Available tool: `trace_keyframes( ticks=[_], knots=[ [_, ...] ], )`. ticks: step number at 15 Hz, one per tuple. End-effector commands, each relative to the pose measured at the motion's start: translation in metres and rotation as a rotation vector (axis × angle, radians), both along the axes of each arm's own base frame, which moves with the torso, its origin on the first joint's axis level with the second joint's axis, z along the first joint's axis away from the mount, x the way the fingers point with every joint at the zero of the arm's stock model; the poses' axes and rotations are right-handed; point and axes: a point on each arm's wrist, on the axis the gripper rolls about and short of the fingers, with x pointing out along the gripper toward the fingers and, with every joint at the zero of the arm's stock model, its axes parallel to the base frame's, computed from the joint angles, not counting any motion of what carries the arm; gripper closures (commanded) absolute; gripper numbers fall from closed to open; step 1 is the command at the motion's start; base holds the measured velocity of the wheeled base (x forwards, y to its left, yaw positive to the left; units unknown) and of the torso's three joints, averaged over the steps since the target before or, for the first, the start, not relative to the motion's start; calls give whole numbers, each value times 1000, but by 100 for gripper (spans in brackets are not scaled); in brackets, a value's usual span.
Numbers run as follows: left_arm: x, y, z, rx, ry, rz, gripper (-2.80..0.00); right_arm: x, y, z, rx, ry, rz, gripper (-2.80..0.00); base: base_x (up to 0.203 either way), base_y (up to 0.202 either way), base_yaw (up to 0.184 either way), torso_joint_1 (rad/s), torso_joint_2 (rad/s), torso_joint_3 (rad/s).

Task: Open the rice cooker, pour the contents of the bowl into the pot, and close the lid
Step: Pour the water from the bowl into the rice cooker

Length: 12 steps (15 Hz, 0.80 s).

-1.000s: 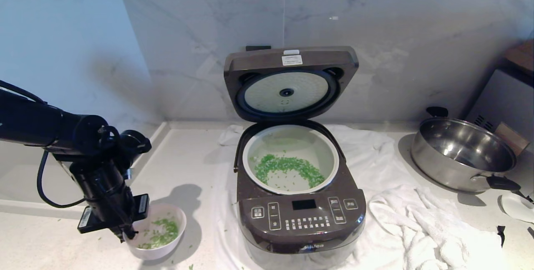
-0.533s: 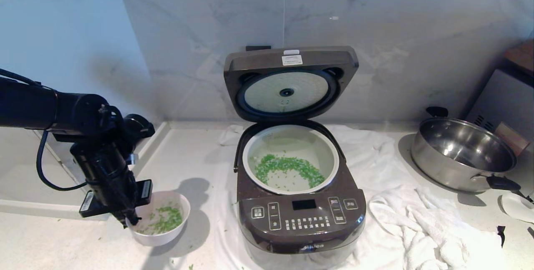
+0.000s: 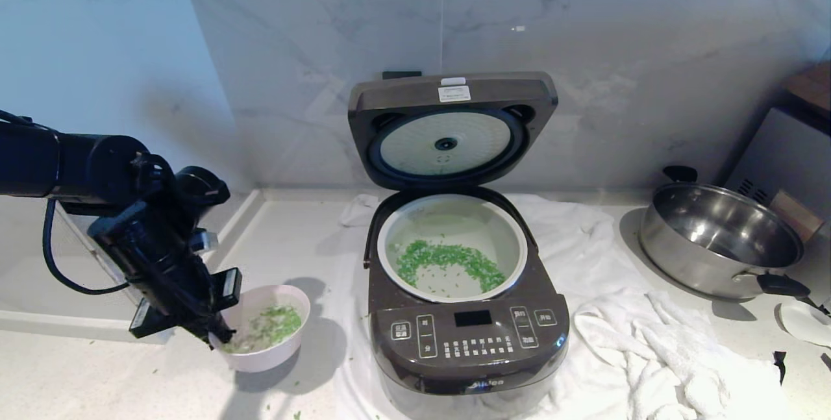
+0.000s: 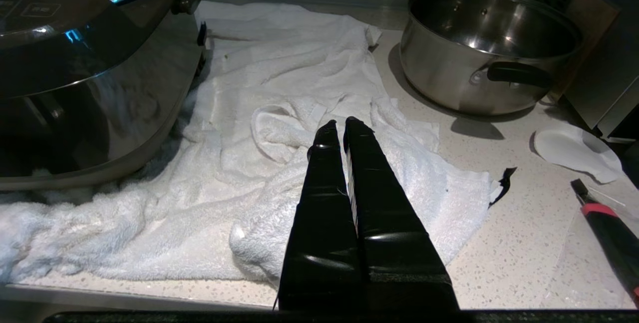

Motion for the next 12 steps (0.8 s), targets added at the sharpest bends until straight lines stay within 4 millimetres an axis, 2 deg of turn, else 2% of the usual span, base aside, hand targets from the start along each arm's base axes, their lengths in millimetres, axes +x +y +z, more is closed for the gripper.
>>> trace_keyframes(
  ticks=[1,7,10,12],
  knots=[
    [-6,3,6,-42,-10,10,0,0,0,0,-4,0,4,0,0,0,0,0,0,0],
    [-9,-8,34,-62,-187,-48,0,0,1,3,-77,-33,37,0,0,0,0,0,0,0],
    [-12,-14,49,-70,-245,-69,0,-9,4,27,-25,-87,172,0,0,0,0,0,0,0],
    [-13,-16,55,-64,-265,-74,0,-11,4,42,7,-25,200,0,0,0,0,0,0,0]
  ],
)
